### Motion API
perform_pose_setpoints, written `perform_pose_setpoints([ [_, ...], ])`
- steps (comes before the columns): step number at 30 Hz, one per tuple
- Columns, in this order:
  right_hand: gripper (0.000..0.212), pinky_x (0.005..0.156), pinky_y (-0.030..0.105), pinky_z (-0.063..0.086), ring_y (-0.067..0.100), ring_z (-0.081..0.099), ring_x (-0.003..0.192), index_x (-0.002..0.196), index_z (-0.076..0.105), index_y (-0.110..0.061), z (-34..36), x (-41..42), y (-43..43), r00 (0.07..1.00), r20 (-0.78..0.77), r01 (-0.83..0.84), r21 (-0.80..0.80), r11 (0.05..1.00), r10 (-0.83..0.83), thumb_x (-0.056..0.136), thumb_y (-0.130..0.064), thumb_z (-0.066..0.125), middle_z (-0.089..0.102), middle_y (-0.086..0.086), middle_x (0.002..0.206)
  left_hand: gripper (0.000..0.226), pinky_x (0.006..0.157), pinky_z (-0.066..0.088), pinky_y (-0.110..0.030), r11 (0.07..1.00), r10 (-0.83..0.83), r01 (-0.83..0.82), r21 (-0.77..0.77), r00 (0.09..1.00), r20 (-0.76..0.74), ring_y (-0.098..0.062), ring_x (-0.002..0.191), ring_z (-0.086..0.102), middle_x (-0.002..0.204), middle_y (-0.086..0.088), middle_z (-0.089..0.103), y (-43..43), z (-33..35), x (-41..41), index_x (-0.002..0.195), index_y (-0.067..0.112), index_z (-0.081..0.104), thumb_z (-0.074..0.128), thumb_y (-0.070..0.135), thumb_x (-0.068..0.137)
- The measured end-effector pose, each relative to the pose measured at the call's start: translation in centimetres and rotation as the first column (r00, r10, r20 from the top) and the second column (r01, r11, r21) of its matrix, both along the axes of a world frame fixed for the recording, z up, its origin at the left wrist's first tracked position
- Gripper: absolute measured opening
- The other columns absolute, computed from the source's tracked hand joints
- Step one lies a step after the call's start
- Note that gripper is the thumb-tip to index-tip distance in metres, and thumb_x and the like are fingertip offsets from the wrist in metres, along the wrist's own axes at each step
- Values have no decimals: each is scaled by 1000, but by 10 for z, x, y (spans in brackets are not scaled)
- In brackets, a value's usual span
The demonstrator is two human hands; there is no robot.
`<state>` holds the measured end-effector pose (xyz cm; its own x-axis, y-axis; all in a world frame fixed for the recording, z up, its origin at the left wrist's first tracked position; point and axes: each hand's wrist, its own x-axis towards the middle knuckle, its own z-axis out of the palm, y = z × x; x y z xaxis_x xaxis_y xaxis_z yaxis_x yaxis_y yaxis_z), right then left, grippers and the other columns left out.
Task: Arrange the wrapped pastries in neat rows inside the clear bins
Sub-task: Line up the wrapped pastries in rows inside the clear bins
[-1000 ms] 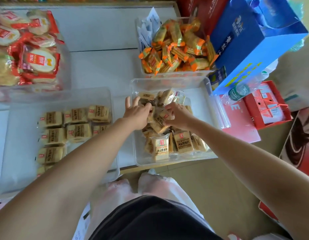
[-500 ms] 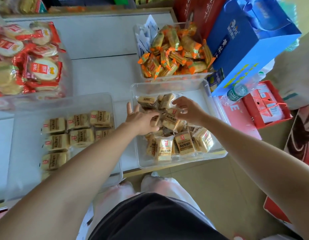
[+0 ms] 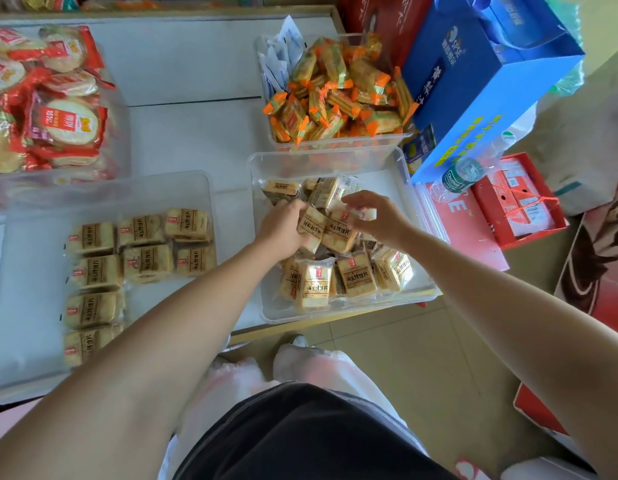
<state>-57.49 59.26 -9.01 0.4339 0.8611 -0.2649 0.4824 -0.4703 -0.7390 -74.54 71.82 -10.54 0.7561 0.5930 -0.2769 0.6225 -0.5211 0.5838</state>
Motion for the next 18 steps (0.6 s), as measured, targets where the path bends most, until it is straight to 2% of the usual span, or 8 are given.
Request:
perform_pose_setpoints([
  [3,39,90,29,40,11,53,102,117,64,-21,-2,0,-4,1000,-4,16,-15,1000,-16,80,-12,71,61,-5,112,55,79,45,-25,987,104,-92,-130,991,86,-23,108,59,124,-4,59,1,-3,2,129,22,55,74,8,81],
  [5,37,87,29,43,12,53,102,116,64,-20,-1,1,-5,998,-27,58,-9,998,-59,81,-10,69,58,-6,110,54,83,48,-28,966,134,-101,-240,983,125,-22,108,58,125,-2,59,5,0,3,130,25,56,71,3,83],
  [8,39,79,24,52,14,58,95,120,59,-14,5,5,-3,977,-126,185,92,978,-173,83,-5,66,58,-5,106,48,91,50,-33,911,200,-125,-392,967,158,-20,111,57,130,-2,58,15,4,0,131,27,56,64,5,89],
  [11,43,67,14,48,7,59,84,120,55,-10,14,11,1,913,-276,340,113,934,-300,81,-7,70,60,-2,99,41,95,50,-38,855,287,-195,-480,950,126,-21,110,58,123,-6,60,22,8,-4,131,16,53,63,11,92],
  [13,38,72,18,48,10,61,85,118,58,-8,18,13,2,895,-335,335,67,940,-295,81,-7,70,62,0,97,35,95,50,-40,836,310,-217,-505,945,108,-25,107,61,117,-10,64,25,10,-6,126,8,56,64,12,92],
  [16,30,70,21,51,8,63,78,112,61,-12,22,10,2,885,-419,237,29,971,-203,84,-1,66,65,2,93,29,81,56,-45,835,299,-199,-513,947,119,-30,97,66,112,-13,66,25,14,-8,122,8,60,61,13,93],
  [18,34,65,17,51,3,64,73,114,57,-13,22,8,2,869,-472,178,21,984,-147,85,3,62,65,2,92,27,67,56,-38,840,288,-189,-509,950,123,-25,79,66,106,-11,65,25,19,-10,122,8,60,57,16,96],
])
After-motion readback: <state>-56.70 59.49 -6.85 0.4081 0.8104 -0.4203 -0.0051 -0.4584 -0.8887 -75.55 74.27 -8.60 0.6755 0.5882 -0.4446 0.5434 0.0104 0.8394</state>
